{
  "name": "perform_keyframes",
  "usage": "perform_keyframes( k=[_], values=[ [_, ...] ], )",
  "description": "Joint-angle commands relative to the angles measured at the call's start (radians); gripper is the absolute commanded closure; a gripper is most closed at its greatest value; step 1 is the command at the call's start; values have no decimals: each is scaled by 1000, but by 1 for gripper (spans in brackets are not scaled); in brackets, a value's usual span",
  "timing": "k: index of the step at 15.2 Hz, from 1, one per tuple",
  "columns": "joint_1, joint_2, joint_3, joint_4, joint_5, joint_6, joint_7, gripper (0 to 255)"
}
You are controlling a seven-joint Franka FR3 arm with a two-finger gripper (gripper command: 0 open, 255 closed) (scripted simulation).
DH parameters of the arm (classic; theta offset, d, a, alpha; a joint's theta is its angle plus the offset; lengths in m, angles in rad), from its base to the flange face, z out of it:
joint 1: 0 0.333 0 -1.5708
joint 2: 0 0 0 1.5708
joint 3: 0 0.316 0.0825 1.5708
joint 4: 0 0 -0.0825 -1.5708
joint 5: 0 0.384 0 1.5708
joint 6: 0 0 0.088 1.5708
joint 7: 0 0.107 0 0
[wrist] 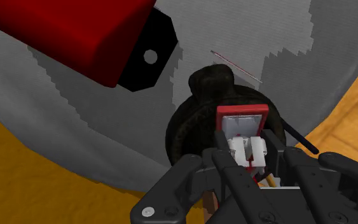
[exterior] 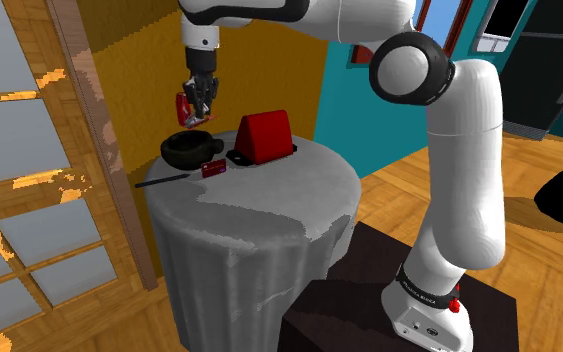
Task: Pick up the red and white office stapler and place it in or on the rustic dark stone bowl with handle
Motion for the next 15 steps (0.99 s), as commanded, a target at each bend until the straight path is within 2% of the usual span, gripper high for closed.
perform_keyframes(
  k=[1, 10, 15],
  values=[
    [11, 79, 3, 97, -4, -19, 15, 255],
    [10, 44, 3, -81, -2, 124, 11, 255],
    [10, 44, 3, -81, -2, 124, 11, 255]
  ],
)
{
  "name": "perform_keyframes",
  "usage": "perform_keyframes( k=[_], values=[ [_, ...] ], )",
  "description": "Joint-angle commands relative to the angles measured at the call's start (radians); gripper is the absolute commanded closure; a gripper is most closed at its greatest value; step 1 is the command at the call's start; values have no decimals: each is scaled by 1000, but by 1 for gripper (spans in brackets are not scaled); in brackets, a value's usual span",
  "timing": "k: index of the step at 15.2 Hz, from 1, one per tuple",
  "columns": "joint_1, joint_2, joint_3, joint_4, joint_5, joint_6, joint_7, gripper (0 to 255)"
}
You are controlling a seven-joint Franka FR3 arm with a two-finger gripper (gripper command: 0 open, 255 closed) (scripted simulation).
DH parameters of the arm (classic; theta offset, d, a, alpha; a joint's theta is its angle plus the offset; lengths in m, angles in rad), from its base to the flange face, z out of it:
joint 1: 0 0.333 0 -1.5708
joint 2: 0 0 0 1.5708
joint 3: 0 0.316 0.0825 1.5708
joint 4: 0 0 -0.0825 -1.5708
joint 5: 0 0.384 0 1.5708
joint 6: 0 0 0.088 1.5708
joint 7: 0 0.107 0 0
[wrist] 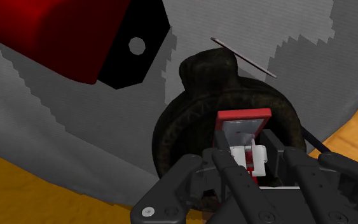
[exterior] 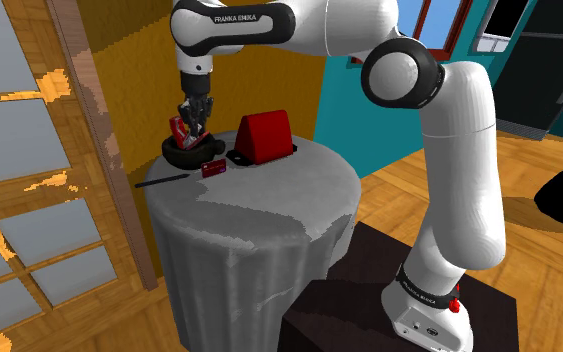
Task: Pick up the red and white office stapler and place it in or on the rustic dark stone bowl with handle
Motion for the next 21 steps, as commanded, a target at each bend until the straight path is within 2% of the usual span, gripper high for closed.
perform_keyframes(
  k=[1, 3, 4, 9, 13, 21],
  values=[
    [0, 0, 0, -1, 0, 1, 0, 255],
    [0, 0, 0, -1, 0, 1, 0, 255],
    [0, 0, 0, -1, 0, 1, 0, 0],
    [0, 0, 0, -1, 0, 1, 0, 0],
    [0, 27, 0, 170, -1, -143, 1, 0],
    [0, 27, 0, 170, -1, -143, 1, 0]
  ],
)
